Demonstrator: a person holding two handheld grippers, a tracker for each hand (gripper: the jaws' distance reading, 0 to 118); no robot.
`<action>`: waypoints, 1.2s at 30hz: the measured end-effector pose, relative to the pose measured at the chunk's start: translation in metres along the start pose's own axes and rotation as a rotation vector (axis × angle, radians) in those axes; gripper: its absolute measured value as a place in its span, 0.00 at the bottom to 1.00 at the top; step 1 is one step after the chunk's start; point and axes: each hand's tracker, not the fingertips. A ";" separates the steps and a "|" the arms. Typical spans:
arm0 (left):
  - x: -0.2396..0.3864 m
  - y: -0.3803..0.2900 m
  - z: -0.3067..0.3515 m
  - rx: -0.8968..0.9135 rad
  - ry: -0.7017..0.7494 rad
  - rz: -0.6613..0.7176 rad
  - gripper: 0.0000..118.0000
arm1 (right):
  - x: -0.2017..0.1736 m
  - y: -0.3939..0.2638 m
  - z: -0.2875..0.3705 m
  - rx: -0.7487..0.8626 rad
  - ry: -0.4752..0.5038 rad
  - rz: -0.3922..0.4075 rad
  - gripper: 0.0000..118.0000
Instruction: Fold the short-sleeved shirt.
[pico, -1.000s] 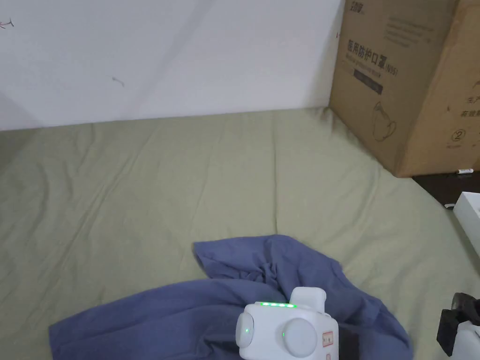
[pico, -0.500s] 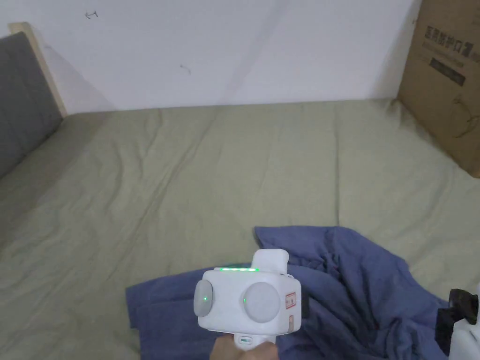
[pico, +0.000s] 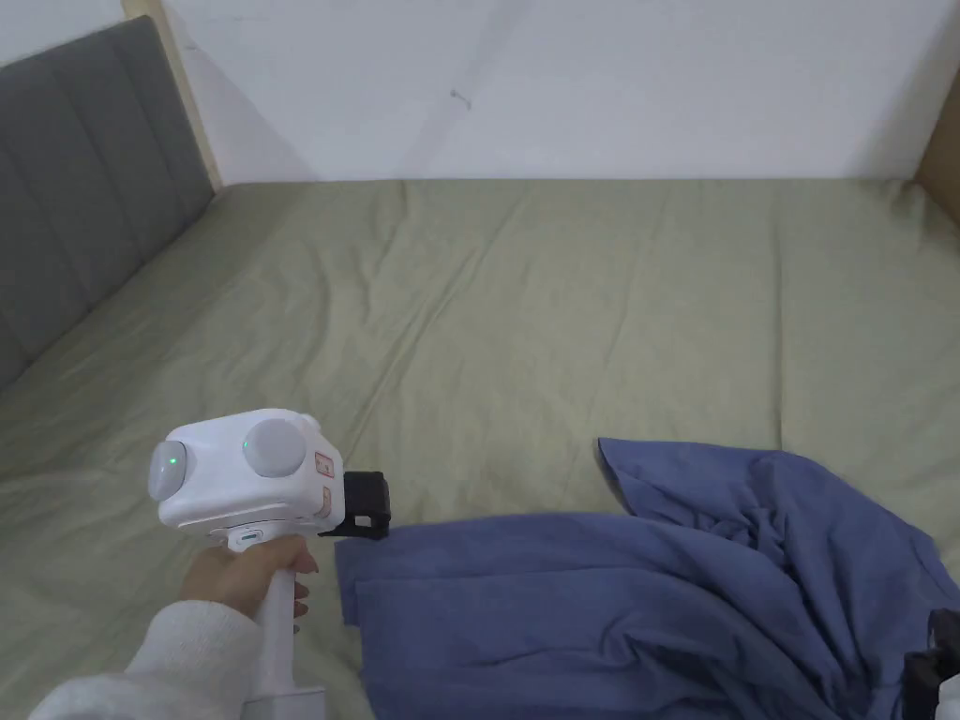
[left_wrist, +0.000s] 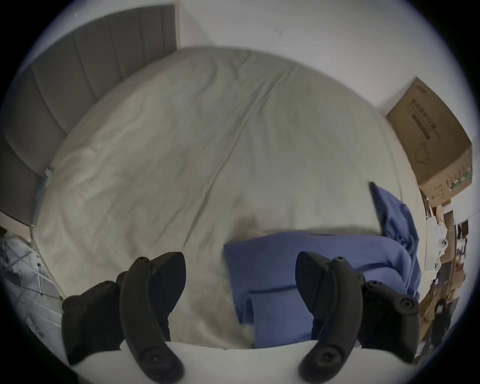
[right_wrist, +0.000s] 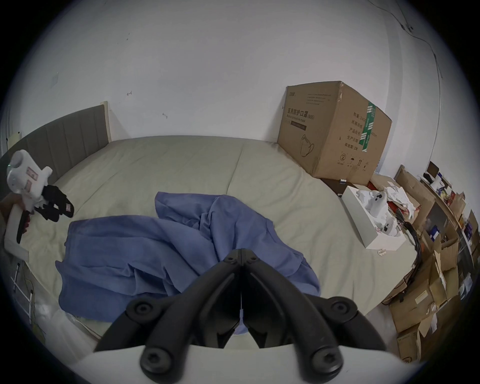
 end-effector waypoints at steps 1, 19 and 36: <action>0.001 -0.001 -0.015 -0.037 -0.011 0.010 0.77 | -0.001 -0.001 -0.002 -0.009 0.004 0.009 0.00; 0.030 -0.014 -0.012 0.064 0.034 -0.032 0.02 | 0.029 0.016 -0.030 -0.076 0.081 -0.029 0.00; 0.033 -0.026 0.036 0.214 -0.049 -0.110 0.02 | 0.016 0.138 -0.325 -0.549 0.305 0.244 0.73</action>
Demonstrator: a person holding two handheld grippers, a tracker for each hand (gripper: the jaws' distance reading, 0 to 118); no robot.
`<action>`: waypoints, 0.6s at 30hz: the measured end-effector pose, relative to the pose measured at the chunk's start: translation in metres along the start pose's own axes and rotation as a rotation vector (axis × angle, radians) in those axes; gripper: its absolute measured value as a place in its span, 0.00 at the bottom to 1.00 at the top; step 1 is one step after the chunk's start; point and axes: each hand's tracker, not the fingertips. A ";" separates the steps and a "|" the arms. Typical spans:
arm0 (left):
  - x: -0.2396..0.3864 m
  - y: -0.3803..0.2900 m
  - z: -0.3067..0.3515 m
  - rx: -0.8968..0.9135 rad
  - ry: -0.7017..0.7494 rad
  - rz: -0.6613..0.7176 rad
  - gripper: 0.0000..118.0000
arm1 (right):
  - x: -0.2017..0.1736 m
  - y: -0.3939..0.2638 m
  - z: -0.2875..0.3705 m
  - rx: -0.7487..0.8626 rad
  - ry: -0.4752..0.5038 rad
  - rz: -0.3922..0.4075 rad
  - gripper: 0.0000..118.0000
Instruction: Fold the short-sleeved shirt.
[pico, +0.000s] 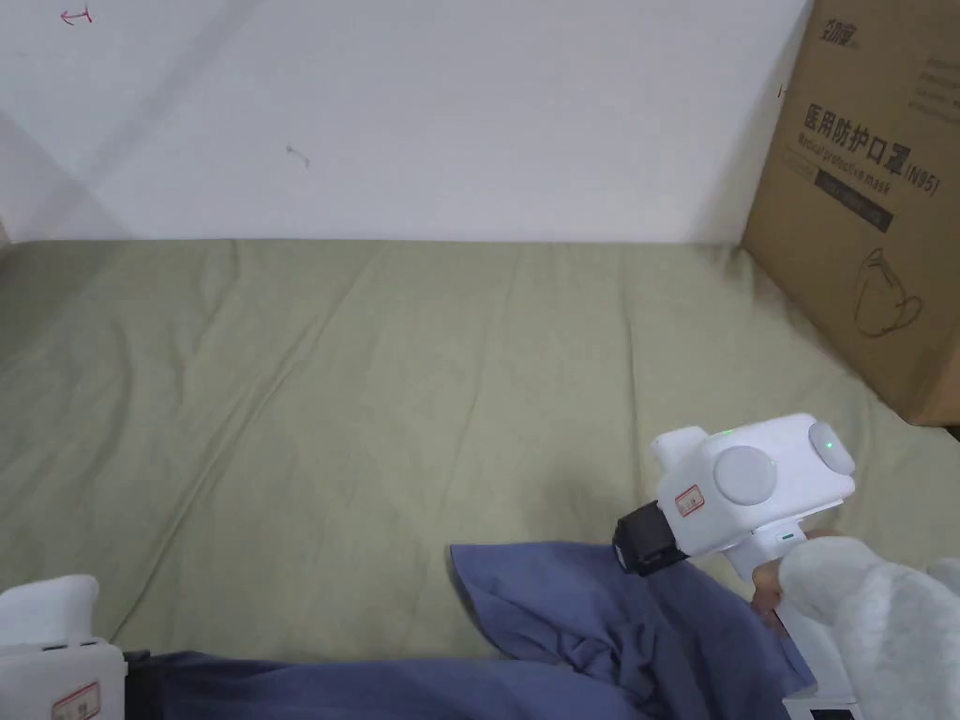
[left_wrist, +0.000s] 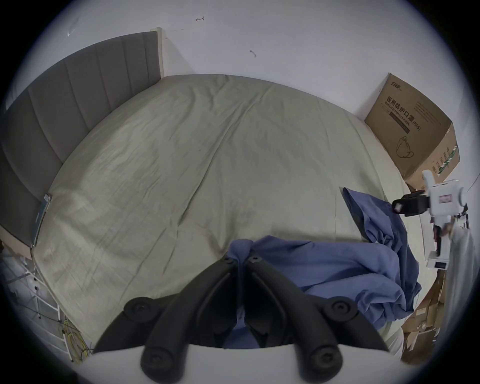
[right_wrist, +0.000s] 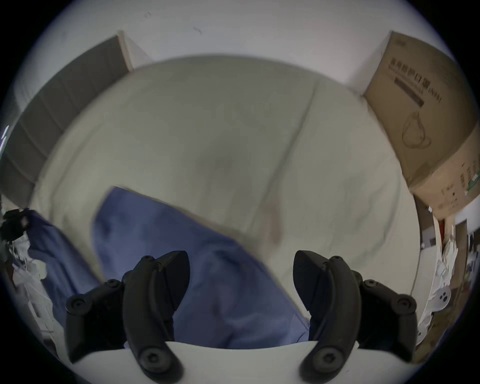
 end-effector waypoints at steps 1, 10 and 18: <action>-0.002 0.000 -0.001 -0.001 -0.002 0.001 0.02 | 0.004 -0.006 -0.012 -0.034 -0.023 -0.041 0.70; -0.003 0.005 -0.006 -0.005 0.001 0.008 0.02 | -0.015 -0.014 -0.019 -0.062 -0.054 0.032 0.03; -0.008 0.038 0.041 0.077 0.034 0.015 0.02 | 0.008 -0.007 0.065 0.105 -0.052 -0.139 0.03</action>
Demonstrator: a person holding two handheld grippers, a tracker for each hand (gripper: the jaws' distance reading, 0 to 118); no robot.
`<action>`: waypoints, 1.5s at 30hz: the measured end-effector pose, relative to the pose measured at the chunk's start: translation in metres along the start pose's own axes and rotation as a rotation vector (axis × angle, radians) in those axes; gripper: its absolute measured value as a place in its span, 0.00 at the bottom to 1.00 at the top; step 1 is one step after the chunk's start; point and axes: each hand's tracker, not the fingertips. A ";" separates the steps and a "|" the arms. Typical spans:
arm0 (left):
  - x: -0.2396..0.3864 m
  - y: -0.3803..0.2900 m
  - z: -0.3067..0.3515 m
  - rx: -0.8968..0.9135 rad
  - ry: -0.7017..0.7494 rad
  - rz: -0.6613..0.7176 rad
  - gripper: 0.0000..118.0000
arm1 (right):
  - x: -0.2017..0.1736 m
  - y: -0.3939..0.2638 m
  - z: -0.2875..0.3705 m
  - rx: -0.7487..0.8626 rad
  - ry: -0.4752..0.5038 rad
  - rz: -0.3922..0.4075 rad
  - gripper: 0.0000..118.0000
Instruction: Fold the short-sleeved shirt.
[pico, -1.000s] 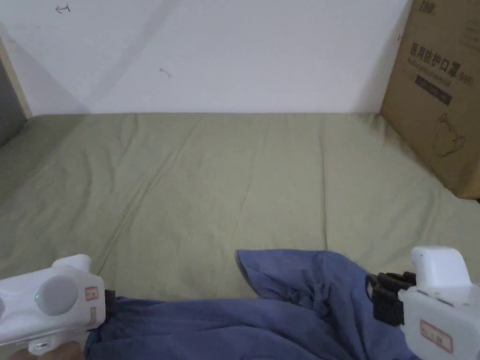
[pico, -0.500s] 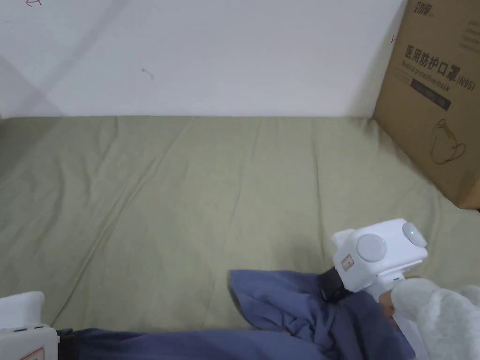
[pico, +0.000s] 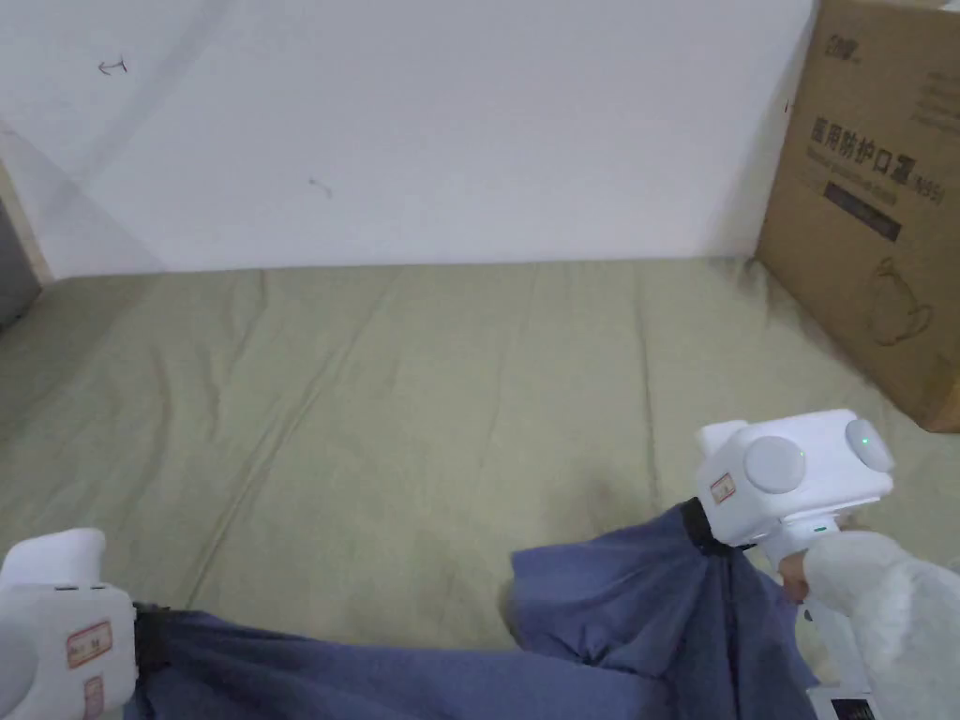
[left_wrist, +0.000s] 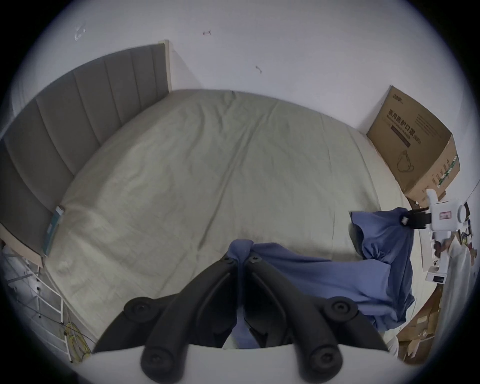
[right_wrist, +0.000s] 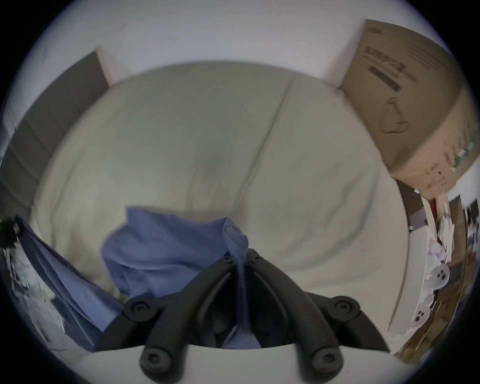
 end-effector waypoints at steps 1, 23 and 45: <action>-0.001 0.008 0.009 0.029 0.009 -0.018 0.02 | 0.008 0.006 0.017 0.029 0.003 -0.015 0.03; 0.031 0.268 0.149 0.416 0.041 -0.079 0.02 | 0.082 0.156 0.294 0.441 0.058 -0.305 0.03; 0.032 0.359 0.165 0.561 0.096 -0.126 0.02 | 0.026 0.229 0.362 0.557 -0.037 -0.249 0.03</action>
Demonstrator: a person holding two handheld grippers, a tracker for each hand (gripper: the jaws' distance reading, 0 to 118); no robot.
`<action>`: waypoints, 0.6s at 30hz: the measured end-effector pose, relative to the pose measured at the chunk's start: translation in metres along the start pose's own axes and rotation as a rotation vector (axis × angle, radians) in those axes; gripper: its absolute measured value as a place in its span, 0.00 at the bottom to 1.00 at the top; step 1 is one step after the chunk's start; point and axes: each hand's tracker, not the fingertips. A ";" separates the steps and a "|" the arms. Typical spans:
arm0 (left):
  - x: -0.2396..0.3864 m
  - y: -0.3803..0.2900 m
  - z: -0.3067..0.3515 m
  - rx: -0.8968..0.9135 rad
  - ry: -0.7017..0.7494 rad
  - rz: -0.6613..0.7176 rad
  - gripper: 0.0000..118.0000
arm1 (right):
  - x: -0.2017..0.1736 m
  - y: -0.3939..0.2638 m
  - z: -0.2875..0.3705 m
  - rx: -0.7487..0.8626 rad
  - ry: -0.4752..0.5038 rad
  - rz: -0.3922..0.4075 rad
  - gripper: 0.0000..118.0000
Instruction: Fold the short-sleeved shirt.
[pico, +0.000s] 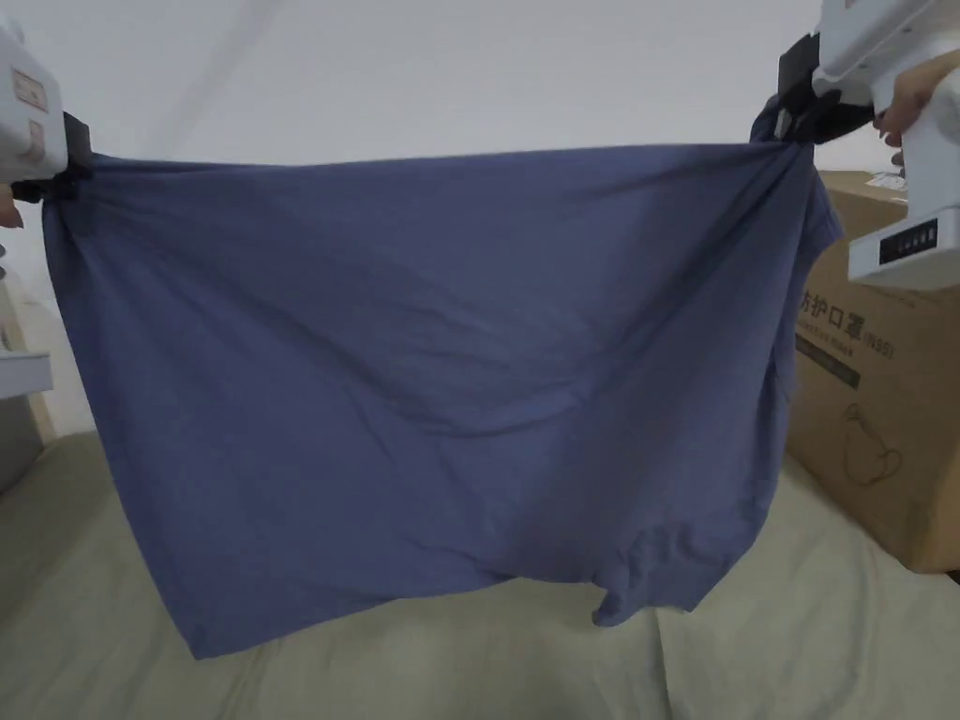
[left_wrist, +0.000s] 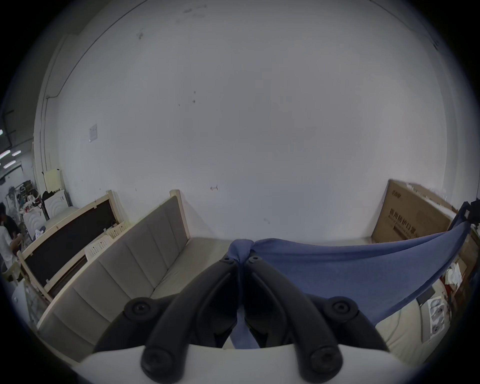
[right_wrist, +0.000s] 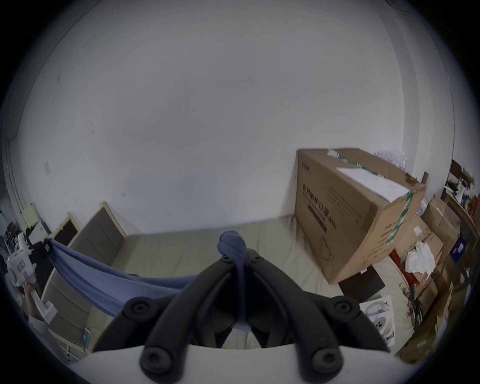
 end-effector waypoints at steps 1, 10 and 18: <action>0.002 -0.011 -0.008 -0.021 0.003 0.001 0.02 | 0.001 -0.011 -0.013 -0.031 -0.005 -0.004 0.03; 0.036 -0.201 -0.116 -0.380 -0.015 -0.032 0.02 | 0.034 -0.159 -0.169 -0.368 -0.102 -0.052 0.03; 0.049 -0.406 -0.151 -0.727 -0.008 0.008 0.02 | 0.077 -0.339 -0.260 -0.714 -0.181 -0.140 0.03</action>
